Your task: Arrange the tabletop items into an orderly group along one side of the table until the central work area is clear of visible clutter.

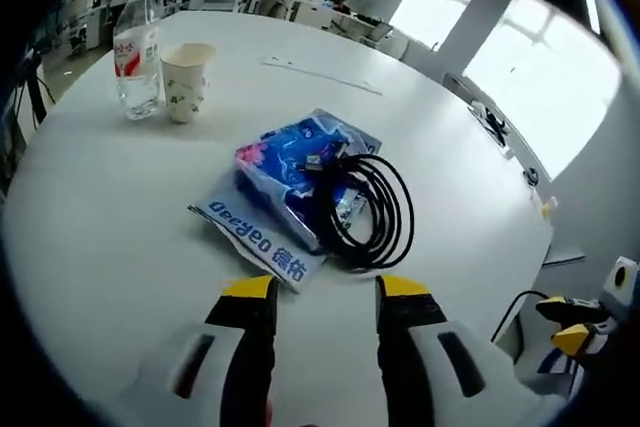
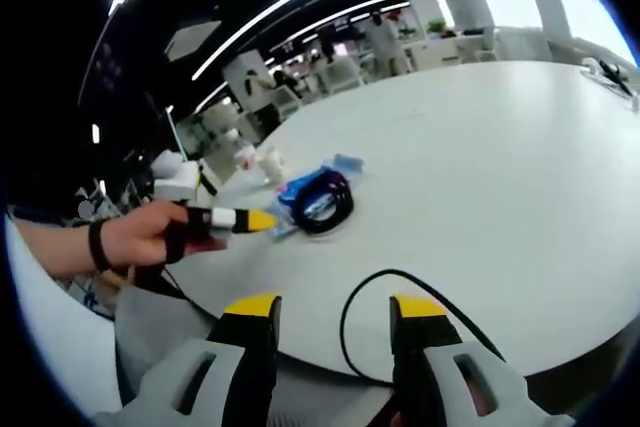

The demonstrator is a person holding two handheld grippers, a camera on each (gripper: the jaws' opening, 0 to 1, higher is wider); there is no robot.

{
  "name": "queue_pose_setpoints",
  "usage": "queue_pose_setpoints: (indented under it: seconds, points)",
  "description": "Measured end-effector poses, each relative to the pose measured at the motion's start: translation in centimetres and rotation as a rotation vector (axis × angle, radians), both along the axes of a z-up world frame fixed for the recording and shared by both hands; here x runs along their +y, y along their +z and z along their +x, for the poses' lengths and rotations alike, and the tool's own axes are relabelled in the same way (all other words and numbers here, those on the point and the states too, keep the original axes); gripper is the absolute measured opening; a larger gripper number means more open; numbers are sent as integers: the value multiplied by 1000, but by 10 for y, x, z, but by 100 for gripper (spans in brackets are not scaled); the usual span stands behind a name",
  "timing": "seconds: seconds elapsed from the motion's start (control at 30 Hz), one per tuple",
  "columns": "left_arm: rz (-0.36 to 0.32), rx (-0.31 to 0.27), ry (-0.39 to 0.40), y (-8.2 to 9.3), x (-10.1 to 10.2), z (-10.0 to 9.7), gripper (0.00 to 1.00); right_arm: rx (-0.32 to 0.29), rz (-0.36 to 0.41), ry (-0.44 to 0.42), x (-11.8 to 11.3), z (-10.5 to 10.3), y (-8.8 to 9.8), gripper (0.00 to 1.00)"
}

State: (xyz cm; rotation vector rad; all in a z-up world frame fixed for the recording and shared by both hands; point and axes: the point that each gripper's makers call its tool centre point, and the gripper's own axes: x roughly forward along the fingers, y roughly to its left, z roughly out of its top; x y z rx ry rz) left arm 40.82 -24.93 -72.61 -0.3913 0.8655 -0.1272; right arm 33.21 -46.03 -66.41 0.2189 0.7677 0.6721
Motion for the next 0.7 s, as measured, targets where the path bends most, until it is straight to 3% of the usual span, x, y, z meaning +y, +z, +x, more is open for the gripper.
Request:
queue_pose_setpoints:
  seconds: [0.23, 0.5, 0.7]
  points:
    - [-49, 5, 28, -5, -10, 9, 32, 2, 1, -1, -2, 1, -1, 43]
    - [-181, 23, 138, -11, -19, 22, 27, 9, 1, 7, -2, 1, -2, 43]
    - [-193, 43, 152, -16, -25, 28, 24, 15, 2, 14, -2, -1, -3, 43]
